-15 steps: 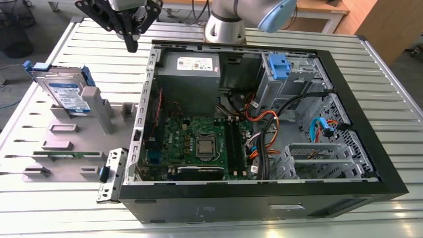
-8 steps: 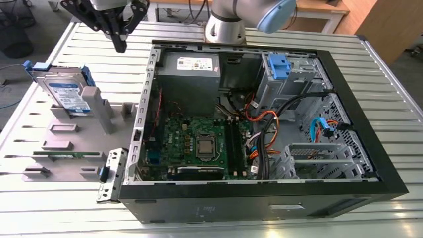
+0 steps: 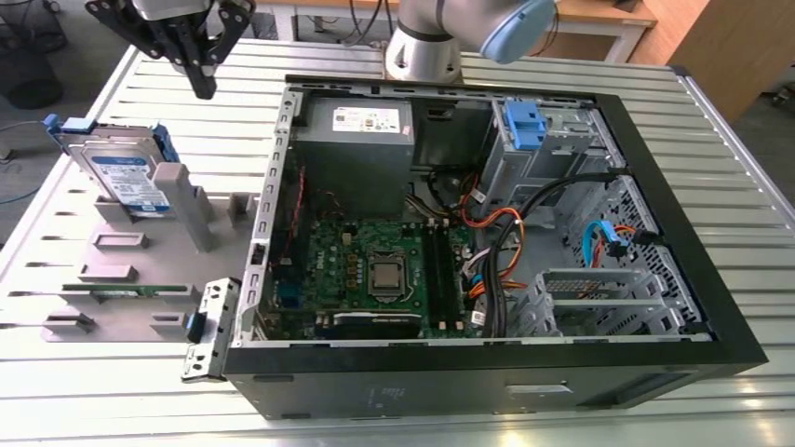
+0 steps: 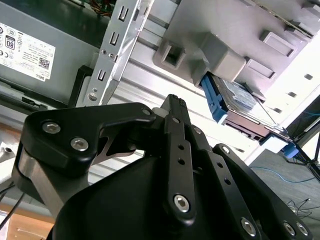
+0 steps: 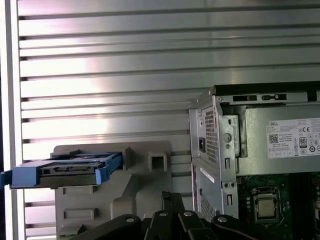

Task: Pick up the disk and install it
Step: 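Reach for the disk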

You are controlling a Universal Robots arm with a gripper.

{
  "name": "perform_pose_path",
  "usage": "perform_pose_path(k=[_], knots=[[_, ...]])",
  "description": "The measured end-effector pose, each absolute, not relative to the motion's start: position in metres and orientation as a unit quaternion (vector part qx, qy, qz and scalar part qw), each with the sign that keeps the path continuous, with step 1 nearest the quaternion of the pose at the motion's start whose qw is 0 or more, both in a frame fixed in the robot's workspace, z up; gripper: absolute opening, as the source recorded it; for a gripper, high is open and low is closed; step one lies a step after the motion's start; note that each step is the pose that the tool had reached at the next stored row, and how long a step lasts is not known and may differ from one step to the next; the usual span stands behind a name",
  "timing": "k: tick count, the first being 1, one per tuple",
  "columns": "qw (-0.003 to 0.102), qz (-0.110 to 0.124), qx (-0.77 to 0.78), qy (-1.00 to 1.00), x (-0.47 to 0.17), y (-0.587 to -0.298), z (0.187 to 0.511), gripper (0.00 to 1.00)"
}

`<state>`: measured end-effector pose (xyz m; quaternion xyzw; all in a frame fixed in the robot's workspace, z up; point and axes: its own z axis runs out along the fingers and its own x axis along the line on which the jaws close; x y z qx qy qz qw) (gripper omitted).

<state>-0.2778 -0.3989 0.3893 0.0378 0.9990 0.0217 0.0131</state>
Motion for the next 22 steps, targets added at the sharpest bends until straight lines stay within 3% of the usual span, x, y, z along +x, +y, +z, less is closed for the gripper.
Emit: perform_pose_path(k=[22], knots=[[0.013, 0.022, 0.038, 0.999, -0.325, -0.394, 0.375, 0.11]])
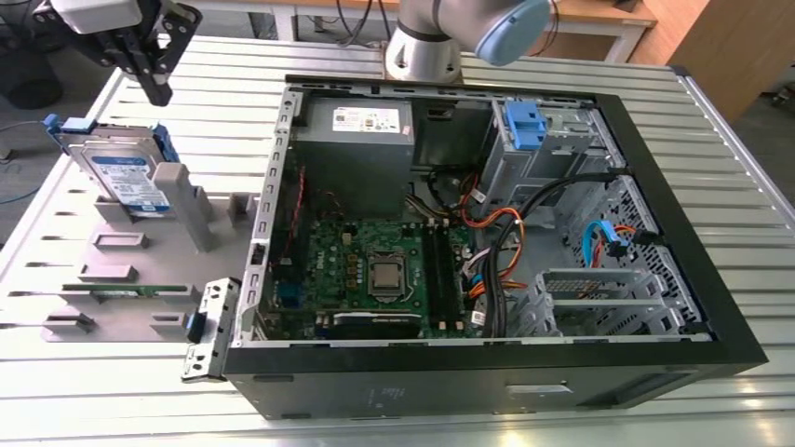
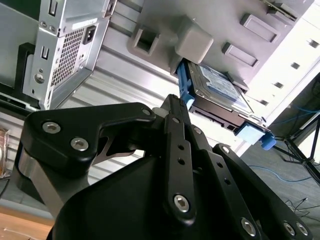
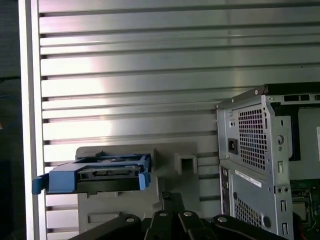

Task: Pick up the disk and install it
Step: 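Reach for the disk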

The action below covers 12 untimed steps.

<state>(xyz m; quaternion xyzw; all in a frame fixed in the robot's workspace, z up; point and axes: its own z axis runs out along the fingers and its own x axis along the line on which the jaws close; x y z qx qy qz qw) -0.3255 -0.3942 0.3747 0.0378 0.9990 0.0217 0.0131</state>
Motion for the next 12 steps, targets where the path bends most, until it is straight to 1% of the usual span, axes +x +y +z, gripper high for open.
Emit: perform_pose_path(k=[12], knots=[[0.013, 0.022, 0.038, 0.999, -0.356, -0.391, 0.367, 0.11]])
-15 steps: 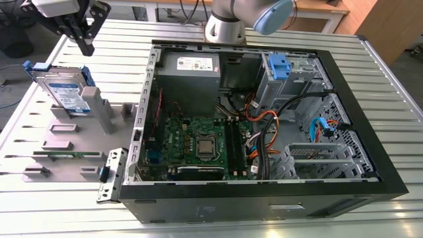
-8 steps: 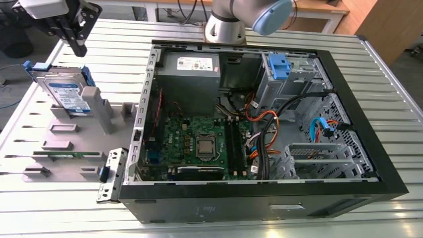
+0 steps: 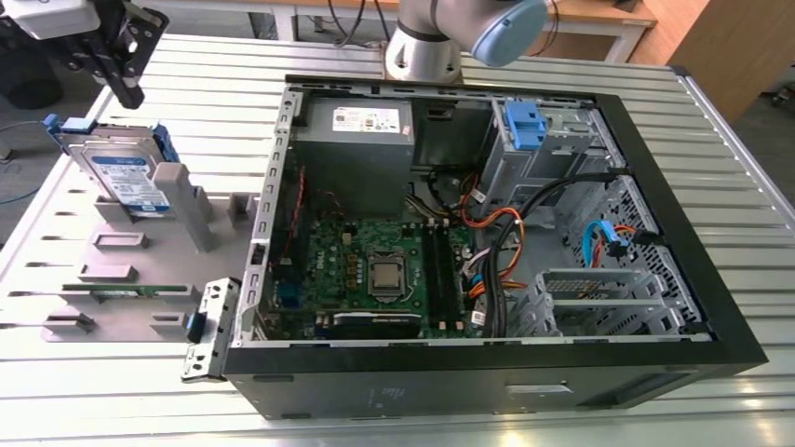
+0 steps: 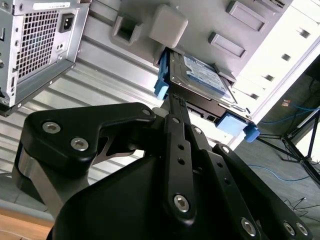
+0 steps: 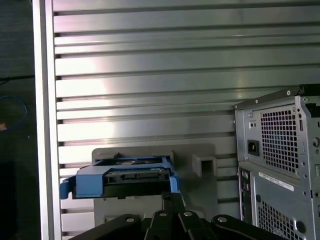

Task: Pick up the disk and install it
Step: 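Reach for the disk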

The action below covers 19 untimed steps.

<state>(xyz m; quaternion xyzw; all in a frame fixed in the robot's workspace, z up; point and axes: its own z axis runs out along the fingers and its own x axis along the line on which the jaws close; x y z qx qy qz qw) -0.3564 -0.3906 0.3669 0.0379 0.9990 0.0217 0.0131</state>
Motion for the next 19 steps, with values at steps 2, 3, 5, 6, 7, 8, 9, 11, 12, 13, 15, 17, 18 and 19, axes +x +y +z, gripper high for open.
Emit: perform_pose_path(k=[2, 3, 5, 6, 7, 8, 9, 11, 12, 13, 15, 17, 18, 19], knots=[[0.013, 0.022, 0.038, 0.999, -0.362, -0.390, 0.365, 0.11], [0.013, 0.022, 0.038, 0.999, -0.365, -0.390, 0.364, 0.11], [0.013, 0.021, 0.038, 0.999, -0.370, -0.390, 0.363, 0.11], [0.013, 0.021, 0.038, 0.999, -0.371, -0.390, 0.362, 0.11], [0.013, 0.021, 0.038, 0.999, -0.372, -0.390, 0.362, 0.11], [0.013, 0.021, 0.038, 0.999, -0.372, -0.390, 0.362, 0.11], [0.013, 0.021, 0.038, 0.999, -0.372, -0.390, 0.362, 0.11], [0.013, 0.021, 0.038, 0.999, -0.372, -0.390, 0.362, 0.11], [0.013, 0.021, 0.038, 0.999, -0.372, -0.390, 0.362, 0.11], [0.013, 0.021, 0.038, 0.999, -0.372, -0.390, 0.362, 0.11], [0.012, 0.020, 0.038, 0.999, -0.372, -0.390, 0.362, 0.11], [0.007, 0.020, 0.038, 0.999, -0.372, -0.390, 0.361, 0.11], [0.005, 0.020, 0.038, 0.999, -0.372, -0.390, 0.361, 0.11], [0.004, 0.020, 0.038, 0.999, -0.372, -0.390, 0.361, 0.11]])
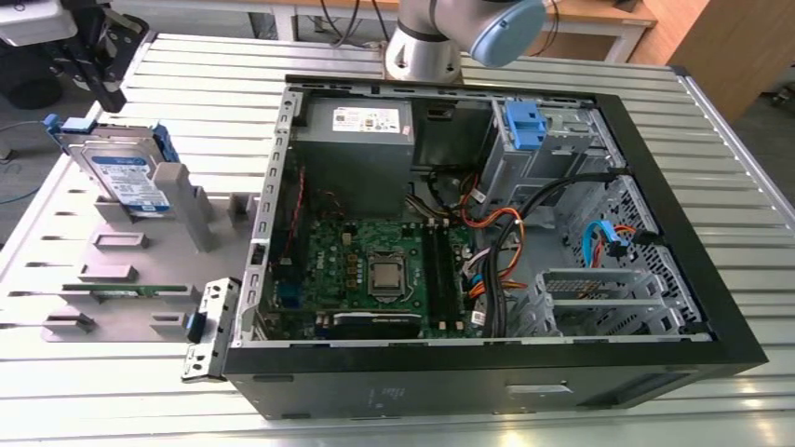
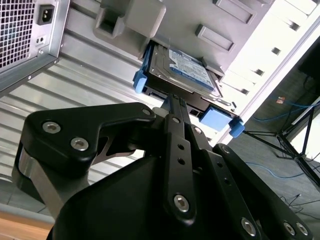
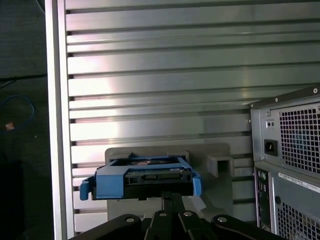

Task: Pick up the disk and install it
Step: 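Reach for the disk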

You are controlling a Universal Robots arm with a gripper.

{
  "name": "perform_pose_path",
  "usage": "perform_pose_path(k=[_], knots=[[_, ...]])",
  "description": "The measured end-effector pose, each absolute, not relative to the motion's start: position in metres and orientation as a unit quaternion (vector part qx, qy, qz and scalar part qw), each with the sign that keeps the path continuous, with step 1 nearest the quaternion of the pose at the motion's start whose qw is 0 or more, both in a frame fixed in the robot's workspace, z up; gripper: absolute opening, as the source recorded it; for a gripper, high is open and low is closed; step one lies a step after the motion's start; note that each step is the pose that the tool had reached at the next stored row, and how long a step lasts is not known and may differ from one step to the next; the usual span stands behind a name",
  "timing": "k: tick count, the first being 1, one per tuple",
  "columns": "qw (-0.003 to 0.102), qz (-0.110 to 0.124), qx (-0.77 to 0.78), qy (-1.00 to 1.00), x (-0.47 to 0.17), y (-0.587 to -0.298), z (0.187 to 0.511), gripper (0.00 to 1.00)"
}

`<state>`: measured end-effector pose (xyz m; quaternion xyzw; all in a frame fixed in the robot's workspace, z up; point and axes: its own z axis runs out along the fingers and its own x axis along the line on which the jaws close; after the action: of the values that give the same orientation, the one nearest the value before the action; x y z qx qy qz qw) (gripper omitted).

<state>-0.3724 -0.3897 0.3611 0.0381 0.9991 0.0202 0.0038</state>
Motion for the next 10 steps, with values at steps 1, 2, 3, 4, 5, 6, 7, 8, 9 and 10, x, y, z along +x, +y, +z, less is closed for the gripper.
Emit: perform_pose_path(k=[1, 2, 3, 4, 5, 6, 7, 8, 9, 10], knots=[[0.003, 0.020, 0.038, 0.999, -0.3724, -0.3897, 0.3612, 0.11], [0.003, 0.020, 0.038, 0.999, -0.3724, -0.3897, 0.3611, 0.11], [0.002, 0.020, 0.038, 0.999, -0.3724, -0.3897, 0.3611, 0.11], [0.002, 0.020, 0.038, 0.999, -0.3725, -0.3897, 0.3611, 0.11], [0.002, 0.020, 0.038, 0.999, -0.3728, -0.3897, 0.3609, 0.11], [0.002, 0.020, 0.038, 0.999, -0.3735, -0.3897, 0.3606, 0.11], [0.002, 0.020, 0.038, 0.999, -0.3745, -0.3897, 0.3602, 0.11], [0.002, 0.020, 0.038, 0.999, -0.3761, -0.3897, 0.3595, 0.11], [0.002, 0.020, 0.038, 0.999, -0.3776, -0.3897, 0.3588, 0.11], [0.002, 0.020, 0.038, 0.999, -0.3789, -0.3897, 0.3582, 0.11]])
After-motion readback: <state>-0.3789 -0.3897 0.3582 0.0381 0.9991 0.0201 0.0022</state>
